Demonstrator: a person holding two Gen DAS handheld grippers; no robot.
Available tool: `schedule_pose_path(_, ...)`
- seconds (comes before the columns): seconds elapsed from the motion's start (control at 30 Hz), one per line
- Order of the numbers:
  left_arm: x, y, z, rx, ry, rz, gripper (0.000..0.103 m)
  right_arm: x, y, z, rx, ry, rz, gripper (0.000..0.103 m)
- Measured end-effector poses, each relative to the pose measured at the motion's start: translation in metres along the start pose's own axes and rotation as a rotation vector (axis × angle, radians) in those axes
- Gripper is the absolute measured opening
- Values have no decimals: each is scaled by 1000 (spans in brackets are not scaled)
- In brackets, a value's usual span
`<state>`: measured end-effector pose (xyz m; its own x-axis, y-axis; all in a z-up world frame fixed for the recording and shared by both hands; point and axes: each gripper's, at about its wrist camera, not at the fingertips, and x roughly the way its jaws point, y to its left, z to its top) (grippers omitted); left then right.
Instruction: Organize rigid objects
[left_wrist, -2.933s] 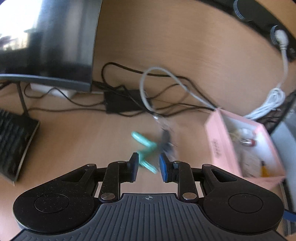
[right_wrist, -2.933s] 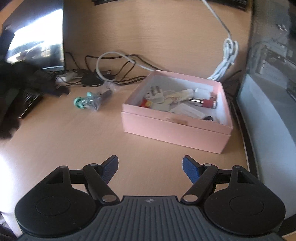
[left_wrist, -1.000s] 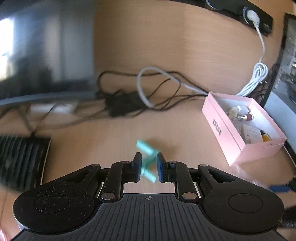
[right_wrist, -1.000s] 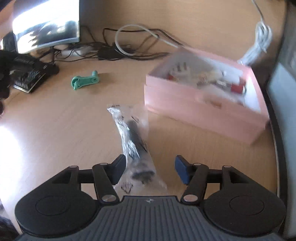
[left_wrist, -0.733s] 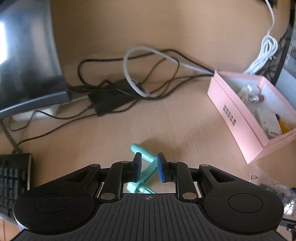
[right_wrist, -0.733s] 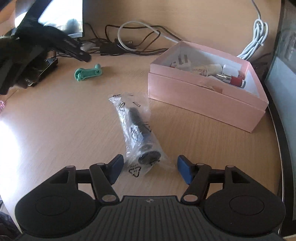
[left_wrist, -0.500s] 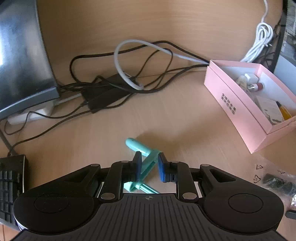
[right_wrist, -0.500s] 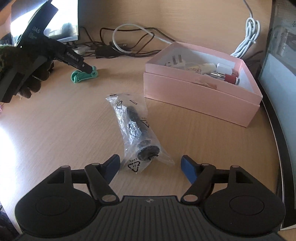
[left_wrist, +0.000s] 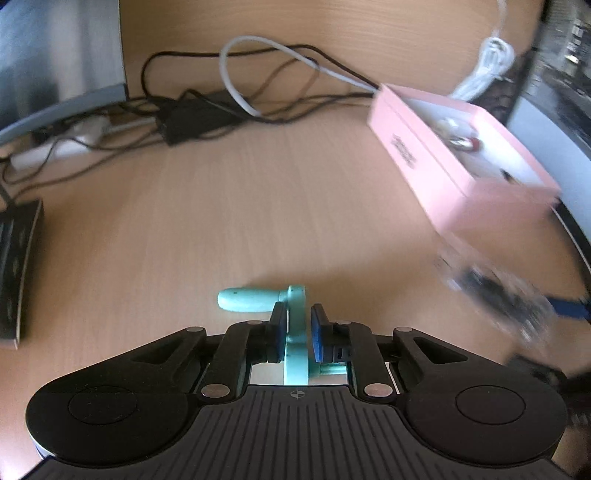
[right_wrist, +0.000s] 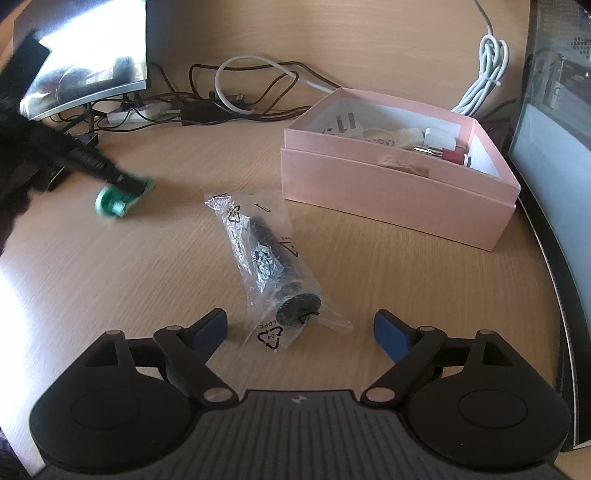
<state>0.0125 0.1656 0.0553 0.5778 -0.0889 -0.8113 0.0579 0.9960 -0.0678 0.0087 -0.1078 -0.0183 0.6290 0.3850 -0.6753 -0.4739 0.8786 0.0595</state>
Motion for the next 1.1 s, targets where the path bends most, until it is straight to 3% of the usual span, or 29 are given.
schedule_pose_path(0.2, -21, -9, -30, -67, -5, -15, 17, 4, 3, -3, -21, 8, 28, 103)
schedule_pose_path(0.27, -19, -9, -35, -93, 24, -17, 17, 5, 3, -2, -15, 12, 22, 103)
schedule_pose_path(0.47, -24, -12, -43, -111, -5, -16, 18, 7, 2, 9, -43, 80, 43, 102)
schedule_pose_path(0.53, -25, -14, -44, -107, -7, -10, 18, 5, -1, 14, -32, 87, 56, 90)
schedule_pose_path(0.6, -25, -16, -45, -112, -5, -8, 18, 0, -6, 19, -10, 64, 54, 90)
schedule_pose_path(0.8, -26, -16, -48, -137, -5, -47, 18, -12, -15, 23, -77, -63, -206, 90)
schedule_pose_path(0.87, -28, -19, -52, -147, -14, -50, 18, -21, -19, 23, -69, -128, -236, 90)
schedule_pose_path(1.1, -33, -26, -59, -162, -33, -40, 17, -22, -5, 24, -77, -125, -91, 90)
